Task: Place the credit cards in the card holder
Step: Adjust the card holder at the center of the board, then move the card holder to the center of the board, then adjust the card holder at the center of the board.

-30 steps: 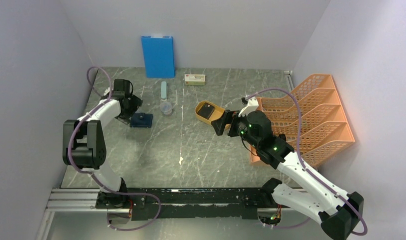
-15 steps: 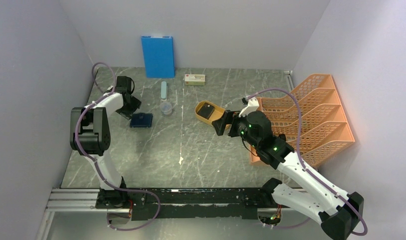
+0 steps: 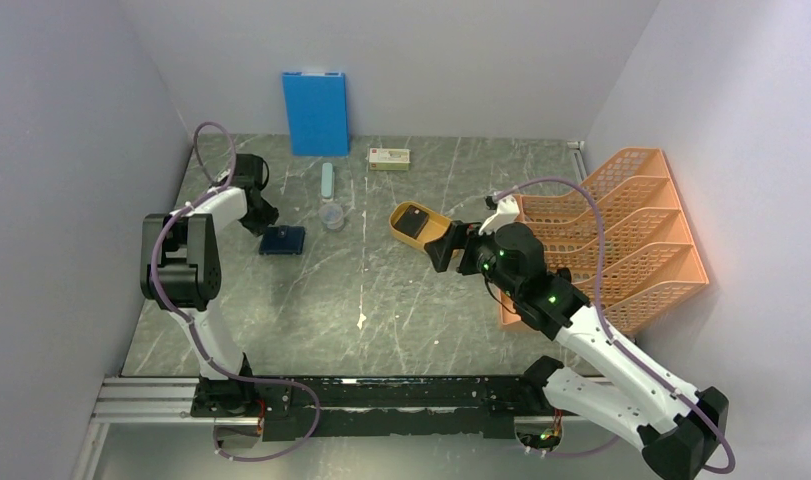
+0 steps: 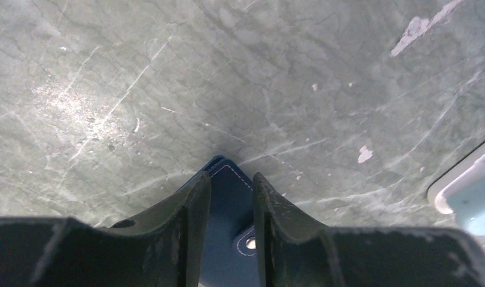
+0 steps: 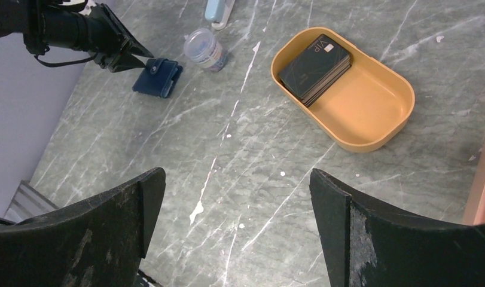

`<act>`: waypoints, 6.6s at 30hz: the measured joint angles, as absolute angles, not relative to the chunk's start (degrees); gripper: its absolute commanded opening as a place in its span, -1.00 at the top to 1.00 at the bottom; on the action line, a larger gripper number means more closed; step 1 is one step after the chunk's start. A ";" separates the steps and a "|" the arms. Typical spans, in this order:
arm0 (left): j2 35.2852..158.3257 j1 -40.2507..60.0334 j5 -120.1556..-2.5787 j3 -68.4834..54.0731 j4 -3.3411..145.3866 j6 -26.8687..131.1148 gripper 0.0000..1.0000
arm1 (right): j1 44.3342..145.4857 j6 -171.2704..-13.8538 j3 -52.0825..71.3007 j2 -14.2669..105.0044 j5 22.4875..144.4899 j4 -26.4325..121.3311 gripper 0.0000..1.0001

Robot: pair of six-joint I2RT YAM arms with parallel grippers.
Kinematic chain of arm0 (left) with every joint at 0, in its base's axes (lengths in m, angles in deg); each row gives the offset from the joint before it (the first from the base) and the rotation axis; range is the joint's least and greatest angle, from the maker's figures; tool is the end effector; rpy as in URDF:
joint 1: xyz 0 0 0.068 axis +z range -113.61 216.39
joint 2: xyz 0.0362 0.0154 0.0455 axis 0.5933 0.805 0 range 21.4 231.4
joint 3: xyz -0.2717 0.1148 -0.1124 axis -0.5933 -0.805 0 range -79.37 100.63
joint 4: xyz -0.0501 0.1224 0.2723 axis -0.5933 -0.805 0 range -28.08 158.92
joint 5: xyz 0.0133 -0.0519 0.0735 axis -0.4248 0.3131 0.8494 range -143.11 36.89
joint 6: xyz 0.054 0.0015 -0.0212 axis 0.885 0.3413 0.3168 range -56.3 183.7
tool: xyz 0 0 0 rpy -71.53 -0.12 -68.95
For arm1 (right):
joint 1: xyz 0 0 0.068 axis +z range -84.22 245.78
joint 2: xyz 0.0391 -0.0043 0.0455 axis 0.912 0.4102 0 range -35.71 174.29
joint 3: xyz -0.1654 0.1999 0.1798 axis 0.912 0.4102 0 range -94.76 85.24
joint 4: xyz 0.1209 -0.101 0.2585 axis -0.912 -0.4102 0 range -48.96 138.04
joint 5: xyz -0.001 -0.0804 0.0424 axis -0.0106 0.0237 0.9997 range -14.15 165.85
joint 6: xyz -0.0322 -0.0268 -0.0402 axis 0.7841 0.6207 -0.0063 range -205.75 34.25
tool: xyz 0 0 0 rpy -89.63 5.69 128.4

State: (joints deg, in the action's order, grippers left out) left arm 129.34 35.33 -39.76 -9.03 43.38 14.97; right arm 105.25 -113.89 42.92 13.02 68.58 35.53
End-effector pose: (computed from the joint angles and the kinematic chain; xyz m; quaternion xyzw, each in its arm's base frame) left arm 0.4321 0.0016 0.1760 -0.4151 0.8727 0.0054 0.2569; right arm 0.1727 0.1353 0.3350 -0.0435 0.8118 0.2798 0.5107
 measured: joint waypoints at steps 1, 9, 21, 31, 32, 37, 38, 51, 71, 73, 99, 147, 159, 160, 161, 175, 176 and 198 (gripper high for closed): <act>129.21 35.24 -39.74 -9.33 43.69 15.65 0.28 | 105.25 -113.98 42.92 12.76 68.56 35.36 -0.88; 125.14 32.31 -39.78 -15.06 46.59 19.15 0.30 | 105.25 -114.22 42.92 10.44 68.56 33.67 -0.88; 114.11 28.82 -41.10 -28.26 47.38 20.39 0.28 | 105.25 -115.37 44.36 7.38 68.97 32.49 -0.88; 107.53 28.80 -41.93 -28.63 42.61 21.14 -0.39 | 105.25 -115.94 44.64 7.36 70.66 30.85 -0.88; 107.66 29.04 -42.36 -27.41 42.77 21.88 -0.53 | 105.25 -115.99 44.64 7.25 70.74 30.72 -0.88; 107.83 30.30 -45.99 -24.72 47.18 24.81 -0.94 | 105.25 -116.10 44.64 6.55 70.77 29.96 -0.88; 108.09 30.61 -46.73 -24.61 48.12 25.16 -0.94 | 105.25 -116.07 44.64 6.48 70.74 29.74 -0.89; 119.72 32.18 -49.36 -17.01 52.06 27.34 -0.76 | 105.25 -114.89 44.10 6.53 70.48 27.97 -0.89; 125.47 26.83 -42.95 -16.50 51.77 29.33 -0.56 | 105.27 -113.93 44.10 6.20 70.07 27.07 -0.89; 125.56 26.22 -42.06 -16.50 51.58 29.31 -0.53 | 105.27 -113.95 44.10 6.11 70.07 27.05 -0.89; 107.64 7.57 -39.67 -37.77 55.55 25.14 -0.35 | 105.27 -115.53 44.67 3.18 71.36 26.35 -0.87; 72.47 -8.45 -46.32 -60.24 46.16 -2.64 -0.15 | 120.31 -123.31 39.99 54.17 75.16 56.60 -0.38; 74.54 -8.45 -46.06 -59.45 46.46 0.28 0.07 | 120.50 -123.81 38.07 63.57 76.47 60.32 -0.07; 75.18 -8.45 -46.06 -59.17 46.50 0.57 0.08 | 120.57 -123.94 38.15 63.92 76.73 60.67 -0.04; 75.72 -8.45 -46.08 -58.95 46.72 0.96 0.09 | 120.65 -124.07 38.37 64.12 76.93 61.10 -0.01; 85.80 -8.45 -47.06 -54.27 51.53 8.18 0.20 | 122.75 -125.69 45.56 60.91 77.67 66.35 0.22; 86.96 -8.45 -47.17 -53.53 51.90 9.01 0.20 | 123.04 -126.00 46.61 59.97 77.39 66.52 0.21; 91.55 -8.45 -48.11 -44.79 56.41 15.72 -0.50 | 126.97 -133.10 55.11 45.34 69.37 59.71 -0.13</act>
